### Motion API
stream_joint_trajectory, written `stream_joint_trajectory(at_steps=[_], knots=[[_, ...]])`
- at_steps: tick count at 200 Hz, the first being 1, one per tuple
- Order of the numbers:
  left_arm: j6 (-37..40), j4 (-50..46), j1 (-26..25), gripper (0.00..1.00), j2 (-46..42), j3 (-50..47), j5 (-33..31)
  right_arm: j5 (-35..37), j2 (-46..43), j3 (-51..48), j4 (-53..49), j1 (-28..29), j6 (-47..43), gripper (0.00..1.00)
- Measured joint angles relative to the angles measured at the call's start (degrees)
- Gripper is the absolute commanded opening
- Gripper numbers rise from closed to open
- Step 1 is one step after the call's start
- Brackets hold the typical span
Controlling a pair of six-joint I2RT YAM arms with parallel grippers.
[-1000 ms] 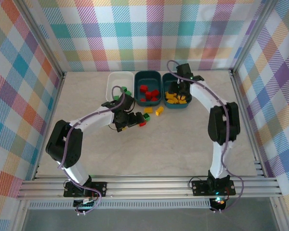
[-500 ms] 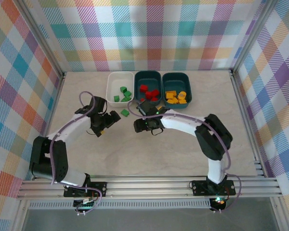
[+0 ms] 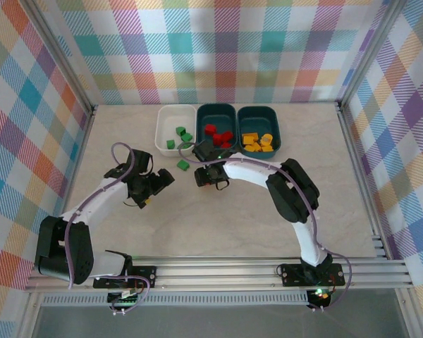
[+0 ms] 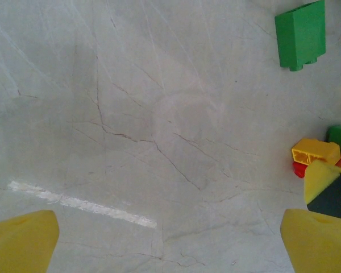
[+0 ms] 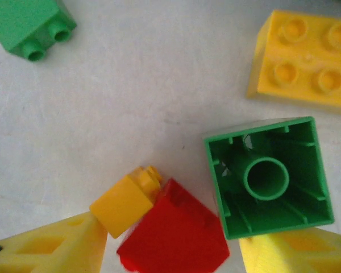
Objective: Sort the legos into containers by color
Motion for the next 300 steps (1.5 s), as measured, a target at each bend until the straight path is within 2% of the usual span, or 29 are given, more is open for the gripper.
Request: stream_joint_trajectory(at_steps=[30,67,136,186,220,247,283,289,300], knots=[[0.00,-0.04,0.17,1.00,-0.48,0.00,0.00,0.92,1.36,0.76,-0.66,-0.04,-1.42,0.54],[0.00,-0.04,0.22,1.00,-0.85,0.00,-0.02,0.44,1.49,0.76,-0.79,-0.04,-2.56,0.41],[0.00,0.00,0.31,1.00,-0.83,0.00,0.04,-1.51,-5.79,-7.87,0.85,0.02,-1.99,0.40],[-0.39,1.09,0.02,0.98,0.70,0.00,2.32,-1.90,-13.73,-9.64,0.13,-1.36,-2.14,0.39],[-0.39,1.44,-2.56,0.98,4.26,0.59,3.02,-2.32,-12.81,-1.36,-0.09,-9.49,-2.58,0.39],[-0.37,1.44,-4.59,0.98,5.44,1.29,3.37,-2.47,-6.47,9.66,-0.44,-15.87,-3.23,0.39],[-0.33,1.44,-5.14,0.98,7.98,2.54,3.67,-1.86,6.16,23.41,-3.21,-17.14,-4.96,0.39],[-0.20,1.33,-5.18,0.97,8.39,2.75,3.67,-1.84,8.07,25.42,-3.89,-16.92,-5.29,0.42],[-0.11,1.14,-5.18,0.97,8.98,3.26,3.67,-1.68,11.85,29.81,-5.73,-16.50,-5.68,0.54]])
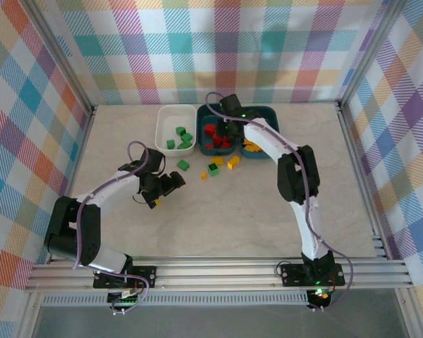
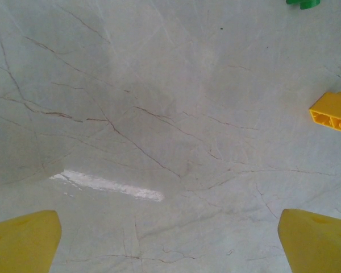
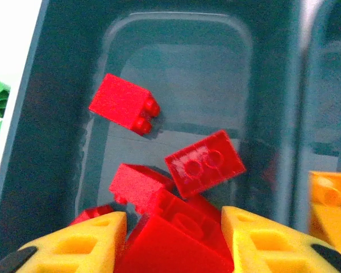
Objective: Sort the legos into containers by color
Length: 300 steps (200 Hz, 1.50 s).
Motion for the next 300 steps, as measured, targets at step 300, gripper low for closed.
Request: stream_joint_trajectory(at_steps=[300], knots=[[-0.28,-1.75,6.10,1.00,-4.90,-1.03,-2.84,3.08,-7.39,-24.92,3.65,19.06,23.02,0.59]])
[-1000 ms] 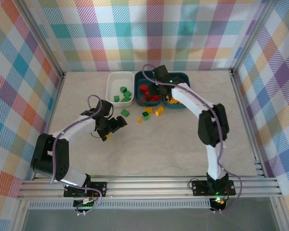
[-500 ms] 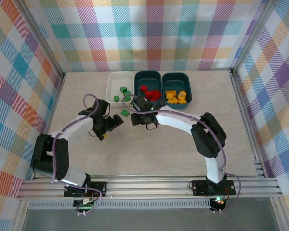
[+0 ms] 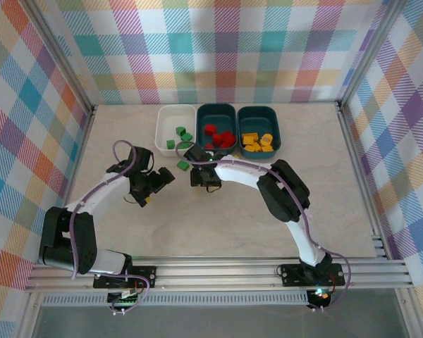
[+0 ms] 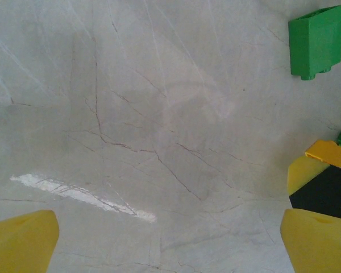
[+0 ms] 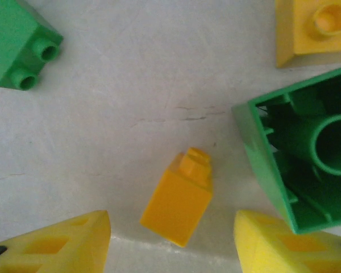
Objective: Sort the legos into containers by color
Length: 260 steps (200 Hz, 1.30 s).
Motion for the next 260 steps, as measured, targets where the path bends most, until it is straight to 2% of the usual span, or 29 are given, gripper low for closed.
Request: stream_joint_trajectory(at_steps=[67,103,123,163,199,225,243,260], knots=[[0.74,-1.14,0.26,1.00,-1.16,0.00,0.00,1.70,6.19,10.23,-2.32,0.00,0.04,0.51],[1.29,-1.18,0.63,1.00,-1.73,0.00,-0.39,3.85,7.19,11.26,-3.69,0.00,0.00,0.32],[1.31,-1.14,0.74,1.00,-1.84,0.00,-0.42,4.35,6.95,10.43,-3.34,0.02,-0.39,0.26],[1.29,-0.94,0.74,0.99,-1.81,-0.11,-0.13,3.30,2.99,5.03,-0.31,0.79,-2.25,0.22],[1.42,-0.70,-0.87,0.97,0.22,0.46,0.68,2.51,-8.13,-0.35,0.31,0.81,-4.90,0.22],[2.69,-1.64,-6.75,0.97,5.14,6.03,-0.13,1.49,-16.41,-1.27,2.27,-4.79,-7.04,0.22],[4.35,-2.47,-11.21,0.97,9.16,12.24,-0.72,-0.44,-18.36,-1.25,3.87,-13.46,-8.31,0.22],[6.38,-2.89,-14.69,0.97,13.60,18.73,-1.84,-2.86,-16.41,-0.85,3.96,-22.01,-9.46,0.22]])
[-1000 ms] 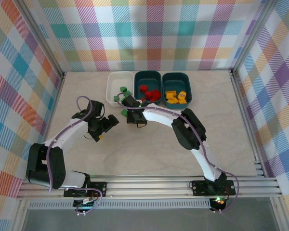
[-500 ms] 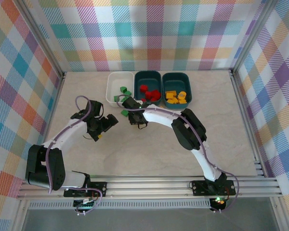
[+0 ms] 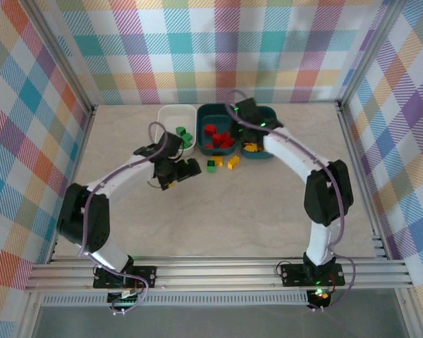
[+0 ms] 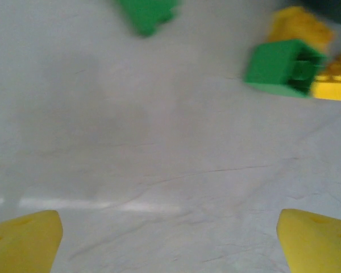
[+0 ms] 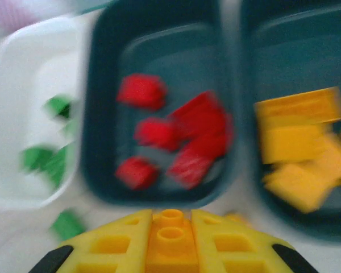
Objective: Sort the legos into containers by color
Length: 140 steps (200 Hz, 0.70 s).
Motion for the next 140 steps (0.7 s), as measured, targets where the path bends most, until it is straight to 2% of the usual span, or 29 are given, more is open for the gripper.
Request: stream_joint_trajectory(at_steps=[28,62,69,77,84,102,140], knots=[[4.02,-3.10,-4.24,0.97,8.50,10.69,-2.43,-3.82,7.08,2.25,-1.86,-10.54,-1.44,0.22],[7.08,-6.84,-6.69,0.97,17.46,19.76,-4.52,-7.43,10.64,2.89,-4.66,-13.53,-2.43,0.24],[7.48,-7.74,-6.82,0.97,18.86,21.00,-4.81,-8.13,10.75,3.26,-5.07,-13.62,-2.62,0.28],[7.98,-8.94,-6.88,0.97,20.46,22.60,-5.14,-8.66,10.86,3.93,-5.42,-13.77,-2.84,0.46],[8.33,-9.60,-6.88,0.97,21.57,23.74,-5.49,-9.07,10.97,4.66,-5.62,-14.01,-2.97,0.52],[8.96,-11.47,-7.17,0.96,24.46,27.10,-6.40,-9.62,11.04,5.97,-5.86,-14.01,-3.34,0.58],[10.29,-13.49,-7.21,0.94,28.83,32.33,-7.74,-9.66,7.85,2.93,-5.29,-14.01,-4.09,0.61]])
